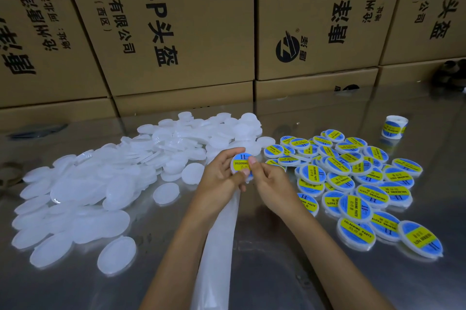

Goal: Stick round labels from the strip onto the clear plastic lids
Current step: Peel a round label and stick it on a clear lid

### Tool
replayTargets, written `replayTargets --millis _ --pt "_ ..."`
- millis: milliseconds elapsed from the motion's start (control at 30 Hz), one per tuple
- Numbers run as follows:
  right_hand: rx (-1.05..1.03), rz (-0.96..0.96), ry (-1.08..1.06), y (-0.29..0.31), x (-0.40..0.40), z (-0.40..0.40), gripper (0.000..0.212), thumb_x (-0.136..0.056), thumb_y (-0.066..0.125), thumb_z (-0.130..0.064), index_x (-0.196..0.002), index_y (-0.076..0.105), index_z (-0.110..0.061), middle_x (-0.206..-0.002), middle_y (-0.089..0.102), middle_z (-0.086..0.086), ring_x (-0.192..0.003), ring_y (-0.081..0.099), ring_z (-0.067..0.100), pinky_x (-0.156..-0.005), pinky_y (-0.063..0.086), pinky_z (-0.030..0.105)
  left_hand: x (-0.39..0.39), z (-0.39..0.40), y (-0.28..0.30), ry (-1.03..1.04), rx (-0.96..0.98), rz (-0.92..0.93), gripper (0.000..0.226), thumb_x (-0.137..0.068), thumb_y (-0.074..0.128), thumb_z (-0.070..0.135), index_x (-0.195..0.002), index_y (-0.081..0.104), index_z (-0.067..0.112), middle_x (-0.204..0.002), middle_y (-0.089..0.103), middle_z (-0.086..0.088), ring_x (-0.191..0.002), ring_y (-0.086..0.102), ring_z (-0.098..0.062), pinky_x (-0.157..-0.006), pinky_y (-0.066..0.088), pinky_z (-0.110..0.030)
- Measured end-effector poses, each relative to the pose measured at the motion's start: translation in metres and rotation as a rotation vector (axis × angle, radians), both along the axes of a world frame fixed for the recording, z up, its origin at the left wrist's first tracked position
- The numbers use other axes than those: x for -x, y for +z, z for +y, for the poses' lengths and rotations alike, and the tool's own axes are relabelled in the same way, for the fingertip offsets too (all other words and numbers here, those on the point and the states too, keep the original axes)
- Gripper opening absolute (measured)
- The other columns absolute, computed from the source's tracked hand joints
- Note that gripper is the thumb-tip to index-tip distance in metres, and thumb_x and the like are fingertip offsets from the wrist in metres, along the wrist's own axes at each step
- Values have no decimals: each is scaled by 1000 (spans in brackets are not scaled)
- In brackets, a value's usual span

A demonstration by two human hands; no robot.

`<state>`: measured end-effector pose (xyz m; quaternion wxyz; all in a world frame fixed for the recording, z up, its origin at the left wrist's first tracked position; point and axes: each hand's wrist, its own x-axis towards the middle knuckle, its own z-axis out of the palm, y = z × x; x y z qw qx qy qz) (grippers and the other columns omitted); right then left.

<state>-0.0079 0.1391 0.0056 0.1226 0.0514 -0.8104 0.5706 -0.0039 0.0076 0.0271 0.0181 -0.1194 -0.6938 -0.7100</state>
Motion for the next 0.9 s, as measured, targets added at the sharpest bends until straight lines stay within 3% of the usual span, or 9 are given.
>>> replayTargets --millis 67,133,233,367,533,667,800,900 --pt "7 -1 18 -1 0 1 53 -104 42 -39 -64 62 -13 -51 42 -7 -49 35 7 -47 28 19 0 0 -1 -20 0 0 43 -89 64 -12 -126 62 10 -105 70 -1 -72 65 -3 -61 53 -19" --pt "4 23 44 -1 -1 1 56 -105 42 -35 -52 58 -26 -44 40 -12 -45 33 4 -46 28 17 1 -3 0 22 -17 12 40 -85 70 -11 -120 66 10 -98 73 -3 -64 64 -5 -57 52 -20" --pt "-22 35 71 0 -2 0 53 -106 40 -34 -54 48 -24 -42 44 -15 -43 39 1 -48 31 13 2 -7 0 112 -69 6 27 -84 75 -3 -109 72 7 -84 76 -4 -48 56 -11 -48 48 -21" --pt "-35 1 136 -1 -2 -3 52 -106 39 -35 -59 50 -17 -43 46 -16 -45 41 0 -51 31 13 4 -8 -2 237 -89 -9 5 -91 72 10 -94 76 9 -76 75 -7 -46 52 -17 -39 41 -23" --pt "-12 -37 131 -3 0 -2 52 -106 38 -36 -60 51 -16 -42 43 -14 -43 39 1 -50 29 15 4 -9 -2 207 -21 -18 22 -104 53 15 -101 75 11 -77 73 -4 -42 46 -17 -44 44 -23" --pt "36 -29 55 -2 0 0 52 -106 40 -36 -58 48 -17 -42 43 -14 -44 39 1 -49 31 15 2 -10 1 56 5 -28 26 -102 51 1 -121 67 7 -101 70 -17 -61 52 -23 -55 48 -23" --pt "71 9 -6 0 -2 1 59 -104 43 -42 -48 51 -24 -46 48 -13 -48 44 -1 -53 36 11 0 -10 1 -67 62 -23 46 -92 61 -11 -131 60 12 -115 69 -6 -76 64 -6 -65 51 -18" --pt "26 21 -9 1 -3 -1 57 -96 53 -53 -46 47 -25 -47 37 -10 -48 36 4 -49 31 16 -2 -9 2 -95 57 -18 51 -88 63 -14 -130 60 15 -119 69 -2 -93 68 -5 -70 53 -17"
